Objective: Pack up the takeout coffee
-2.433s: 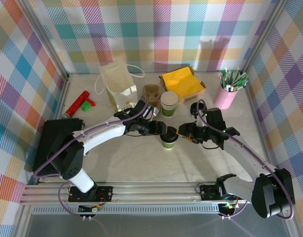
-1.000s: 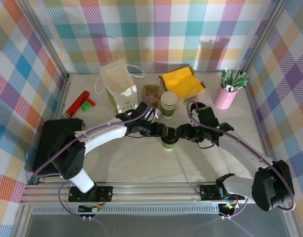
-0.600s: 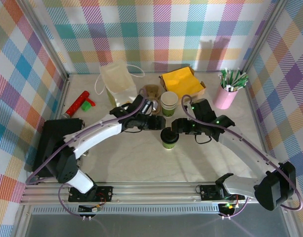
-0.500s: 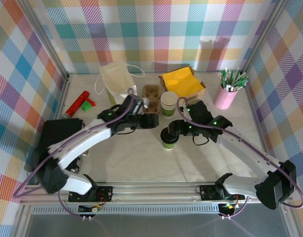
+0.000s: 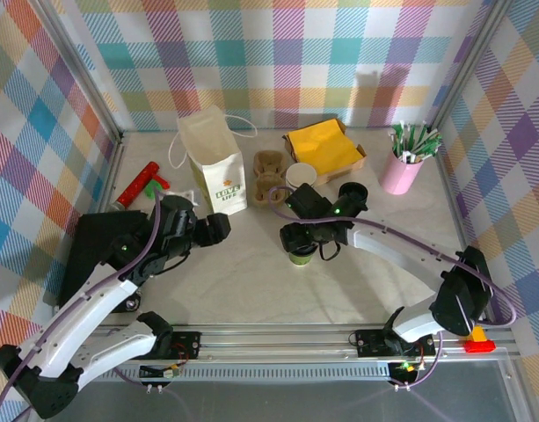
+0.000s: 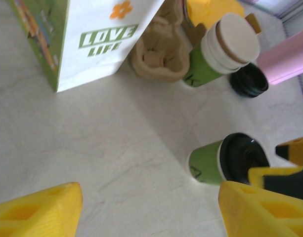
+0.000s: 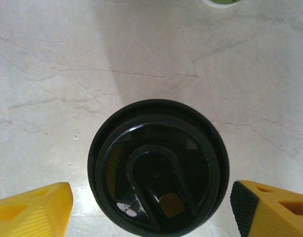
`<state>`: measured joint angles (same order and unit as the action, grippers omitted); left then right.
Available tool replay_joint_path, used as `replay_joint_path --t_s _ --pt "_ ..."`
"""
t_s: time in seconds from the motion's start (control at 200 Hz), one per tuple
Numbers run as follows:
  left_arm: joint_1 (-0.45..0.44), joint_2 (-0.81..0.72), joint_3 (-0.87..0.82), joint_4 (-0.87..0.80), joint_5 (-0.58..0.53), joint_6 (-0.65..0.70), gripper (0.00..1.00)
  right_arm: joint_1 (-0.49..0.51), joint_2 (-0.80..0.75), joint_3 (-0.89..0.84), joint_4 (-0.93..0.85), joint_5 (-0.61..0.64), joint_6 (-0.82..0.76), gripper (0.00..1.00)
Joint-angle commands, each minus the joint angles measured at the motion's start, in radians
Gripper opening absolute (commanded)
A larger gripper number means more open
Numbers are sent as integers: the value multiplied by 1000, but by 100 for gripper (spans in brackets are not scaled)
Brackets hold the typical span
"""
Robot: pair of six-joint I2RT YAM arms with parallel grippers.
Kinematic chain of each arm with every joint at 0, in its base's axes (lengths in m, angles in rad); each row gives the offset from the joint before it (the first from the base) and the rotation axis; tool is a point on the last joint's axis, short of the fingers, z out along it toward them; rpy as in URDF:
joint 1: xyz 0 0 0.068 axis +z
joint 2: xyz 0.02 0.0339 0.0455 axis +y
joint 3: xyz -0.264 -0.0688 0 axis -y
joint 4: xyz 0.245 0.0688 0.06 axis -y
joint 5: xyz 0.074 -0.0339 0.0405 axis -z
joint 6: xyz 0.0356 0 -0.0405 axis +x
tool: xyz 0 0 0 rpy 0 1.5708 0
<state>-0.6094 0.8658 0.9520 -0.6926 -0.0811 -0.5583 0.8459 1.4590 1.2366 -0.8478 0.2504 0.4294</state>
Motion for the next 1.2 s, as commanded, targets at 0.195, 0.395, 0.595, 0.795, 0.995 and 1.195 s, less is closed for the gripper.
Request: replay_joint_path --t_s 0.195,0.395,0.595,0.795,0.995,1.195 --pt "10 -107 -7 -79 0 27 74 7 48 61 -93 41 18 88" --pt "11 -113 0 -84 23 25 74 7 73 69 -87 -5 30 87" --pt "11 -96 27 -92 17 48 74 9 84 57 -78 -37 54 86" --pt "11 -91 31 -97 18 48 74 11 93 42 -69 -44 54 86" --pt "10 -91 37 -111 5 50 75 12 115 49 -81 -30 44 82" --pt "10 -93 29 -113 2 45 75 12 145 58 -98 -34 41 76"
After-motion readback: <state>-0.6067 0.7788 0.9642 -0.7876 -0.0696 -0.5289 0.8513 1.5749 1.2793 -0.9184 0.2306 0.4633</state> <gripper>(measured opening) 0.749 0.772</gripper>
